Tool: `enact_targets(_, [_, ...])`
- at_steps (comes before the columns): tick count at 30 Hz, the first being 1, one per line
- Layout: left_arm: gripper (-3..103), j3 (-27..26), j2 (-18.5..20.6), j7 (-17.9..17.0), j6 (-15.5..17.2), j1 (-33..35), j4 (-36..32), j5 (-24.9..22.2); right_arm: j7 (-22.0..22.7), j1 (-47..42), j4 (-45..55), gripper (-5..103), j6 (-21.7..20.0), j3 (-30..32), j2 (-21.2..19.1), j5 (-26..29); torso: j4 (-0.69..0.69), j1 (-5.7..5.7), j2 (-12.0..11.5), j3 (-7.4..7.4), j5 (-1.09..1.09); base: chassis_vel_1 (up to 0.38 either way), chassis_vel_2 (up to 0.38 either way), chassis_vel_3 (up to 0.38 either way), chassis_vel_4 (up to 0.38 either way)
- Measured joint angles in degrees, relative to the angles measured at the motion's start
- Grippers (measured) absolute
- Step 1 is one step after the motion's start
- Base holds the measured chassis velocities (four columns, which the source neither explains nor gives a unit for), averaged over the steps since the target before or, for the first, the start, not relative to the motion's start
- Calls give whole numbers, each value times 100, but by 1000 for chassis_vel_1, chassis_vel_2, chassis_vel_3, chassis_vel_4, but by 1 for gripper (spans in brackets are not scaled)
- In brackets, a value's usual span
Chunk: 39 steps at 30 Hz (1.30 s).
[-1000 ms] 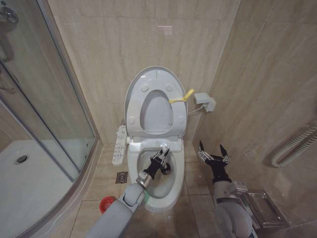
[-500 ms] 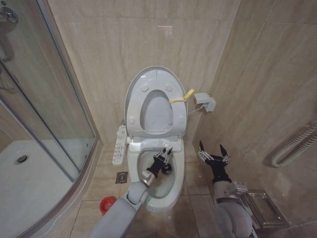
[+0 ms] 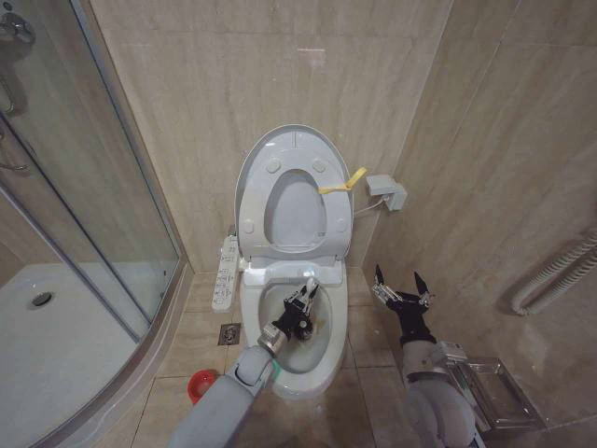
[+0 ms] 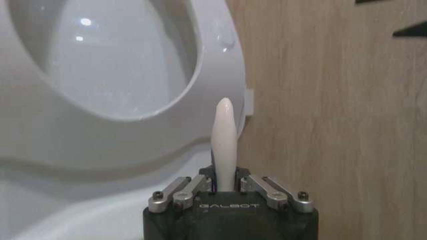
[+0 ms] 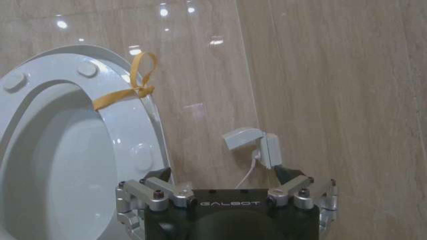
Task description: Open the toilet lid, clean the toilet bowl with a toilet brush, close the toilet lid, and flush.
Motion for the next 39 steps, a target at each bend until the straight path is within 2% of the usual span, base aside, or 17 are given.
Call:
enact_targets(2, [18,23,0,-32,29,4,-139,1,0,0,0,100,0,0,0,0,0,0,0,0,0,0,0,0,0])
enact_targets(4, [18,180,4,-109,164,97,-732,-6,0,0,0,100,0,0,0,0,-2,0,0,0,0,0,0,0,0])
enact_targets(6, [18,221,4,-96,172,115,-802,-6,0,0,0,100,0,0,0,0,-1,0,0,-1,0,0,0,0,0])
enact_targets(10, [18,171,-4,-27,61,53,-384,62,0,0,0,100,0,0,0,0,-1,0,0,0,0,0,0,0,0])
enact_targets(12, [18,76,-5,-2,-11,-87,102,140,0,0,0,100,0,0,0,0,1,0,0,0,0,0,0,0,0])
enact_targets(16, [18,-64,-47,-23,-83,-259,425,231,0,0,0,100,0,0,0,0,0,0,0,0,0,0,0,0,0])
enact_targets(20, [18,-67,-10,-57,-66,-256,214,197,0,0,0,100,0,0,0,0,-1,0,0,0,0,0,0,0,0])
enact_targets(24, [18,97,97,-89,71,-21,-549,62,0,0,0,100,0,0,0,0,-2,0,0,0,0,0,0,0,0])
enact_targets(27, [18,174,118,-73,89,84,-669,51,0,0,0,100,0,0,0,0,-2,0,0,-1,0,0,0,0,0])
enact_targets(35, [18,282,249,-49,-76,55,-99,176,0,0,0,100,0,0,0,0,0,0,0,-1,0,0,0,0,0])
enact_targets(39, [18,119,264,-80,-81,-53,47,265,0,0,0,100,0,0,0,0,1,0,0,0,0,0,0,0,0])
